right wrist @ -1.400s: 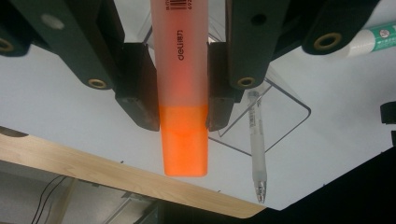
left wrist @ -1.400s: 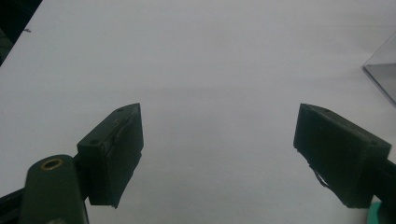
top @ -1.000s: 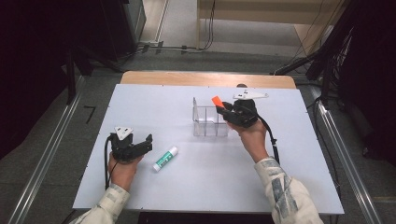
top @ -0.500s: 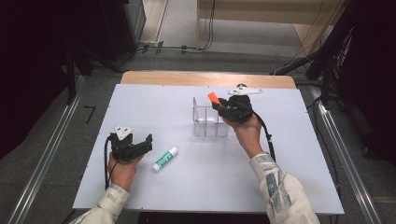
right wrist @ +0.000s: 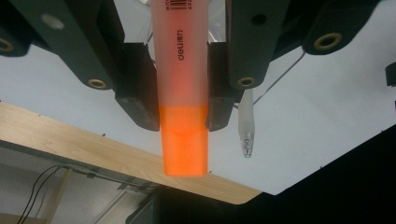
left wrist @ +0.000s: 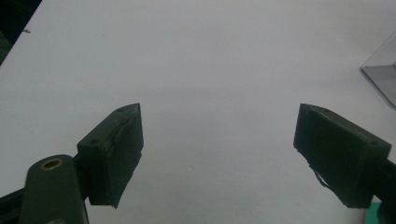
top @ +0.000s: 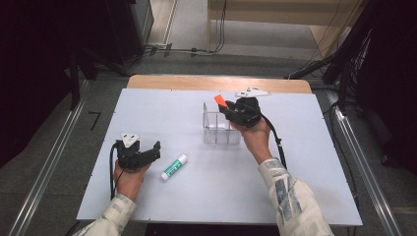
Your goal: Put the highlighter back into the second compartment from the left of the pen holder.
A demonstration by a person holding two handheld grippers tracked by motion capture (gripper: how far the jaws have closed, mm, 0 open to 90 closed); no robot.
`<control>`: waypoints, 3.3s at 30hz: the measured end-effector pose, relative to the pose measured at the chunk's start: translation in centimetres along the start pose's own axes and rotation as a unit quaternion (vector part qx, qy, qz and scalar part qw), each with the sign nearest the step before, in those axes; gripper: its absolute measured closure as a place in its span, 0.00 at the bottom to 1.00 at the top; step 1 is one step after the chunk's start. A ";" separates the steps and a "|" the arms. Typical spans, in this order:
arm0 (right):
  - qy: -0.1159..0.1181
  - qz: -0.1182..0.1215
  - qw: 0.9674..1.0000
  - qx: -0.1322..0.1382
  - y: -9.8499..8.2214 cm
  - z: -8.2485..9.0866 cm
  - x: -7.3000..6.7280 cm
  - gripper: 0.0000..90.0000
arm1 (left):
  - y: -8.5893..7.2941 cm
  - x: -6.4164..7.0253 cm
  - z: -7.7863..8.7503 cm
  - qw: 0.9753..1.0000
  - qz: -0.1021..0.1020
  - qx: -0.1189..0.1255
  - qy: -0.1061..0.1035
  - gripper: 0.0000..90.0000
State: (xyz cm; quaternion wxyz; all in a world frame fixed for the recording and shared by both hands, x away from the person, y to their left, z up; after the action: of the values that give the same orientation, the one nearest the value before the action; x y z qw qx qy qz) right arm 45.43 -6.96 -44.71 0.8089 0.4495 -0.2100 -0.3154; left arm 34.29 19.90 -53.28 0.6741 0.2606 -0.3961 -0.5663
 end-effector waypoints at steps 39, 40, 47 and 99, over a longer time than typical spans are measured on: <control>0.007 -0.023 1.000 0.005 1.1 -2.6 -0.6 0.71 | 0.0 0.0 0.0 1.000 0.000 0.001 -0.001 0.18; 0.008 -0.024 1.000 0.005 1.1 -2.6 -0.6 0.71 | 0.0 0.0 0.0 1.000 0.000 0.001 -0.001 0.18; 0.010 -0.022 1.000 0.004 1.0 -2.7 -0.8 0.71 | 0.0 0.0 0.0 1.000 0.000 0.001 -0.001 0.18; 0.024 -0.024 0.999 0.004 -1.3 -0.6 -0.9 0.66 | 0.0 0.1 -0.1 1.000 -0.002 -0.001 -0.001 0.18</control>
State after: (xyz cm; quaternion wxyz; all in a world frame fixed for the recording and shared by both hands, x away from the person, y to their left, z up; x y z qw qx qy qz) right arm 44.77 -6.47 -46.22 0.8041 0.4650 -0.1811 -0.3230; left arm 34.33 19.83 -53.32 0.6728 0.2607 -0.3957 -0.5681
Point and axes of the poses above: each handheld gripper's, and its own axes: z roughly backward along the jaws, y roughly out of its top, x roughly to its right, the point moved 8 cm from there along -z, roughly forward along the jaws, and after that the axes turned 10 degrees about z, right-handed, at the moved point
